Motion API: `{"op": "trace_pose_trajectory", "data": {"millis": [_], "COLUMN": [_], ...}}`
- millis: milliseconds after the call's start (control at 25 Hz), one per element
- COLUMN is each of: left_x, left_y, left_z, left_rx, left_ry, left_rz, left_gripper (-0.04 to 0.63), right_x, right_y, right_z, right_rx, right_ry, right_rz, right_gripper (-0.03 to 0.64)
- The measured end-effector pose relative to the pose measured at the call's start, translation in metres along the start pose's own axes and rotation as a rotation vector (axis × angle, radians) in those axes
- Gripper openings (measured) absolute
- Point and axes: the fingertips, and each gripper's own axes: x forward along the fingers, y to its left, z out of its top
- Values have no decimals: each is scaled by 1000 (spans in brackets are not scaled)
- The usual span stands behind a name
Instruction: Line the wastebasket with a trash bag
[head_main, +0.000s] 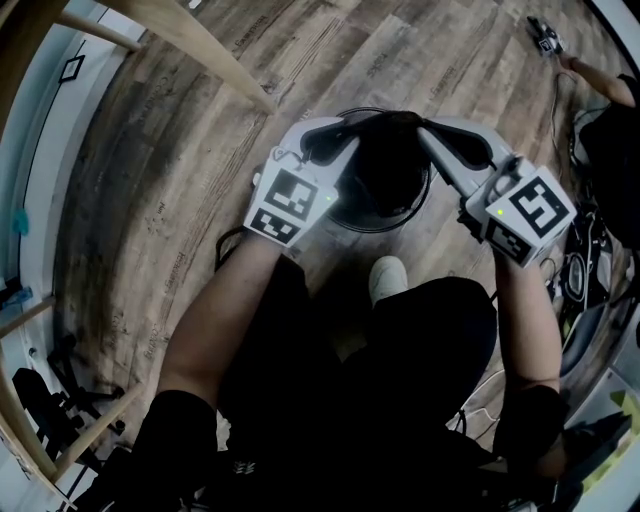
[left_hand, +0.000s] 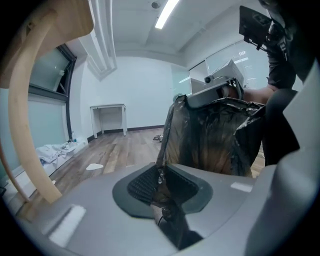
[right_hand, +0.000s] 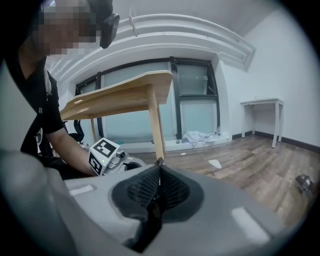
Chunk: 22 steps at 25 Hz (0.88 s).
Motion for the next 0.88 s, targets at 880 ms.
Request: {"op": "trace_pose_trajectory", "data": {"millis": [880], "left_x": [21], "left_y": [48], "left_z": [-54], "left_rx": [22], "left_ry": [84], "left_rz": [-62], "left_gripper": [9], "right_x": [68], "right_y": [-86], "right_z": [-113], "right_rx": [-6], "right_ry": [143], "right_rz": [-47], "right_gripper": [8]}}
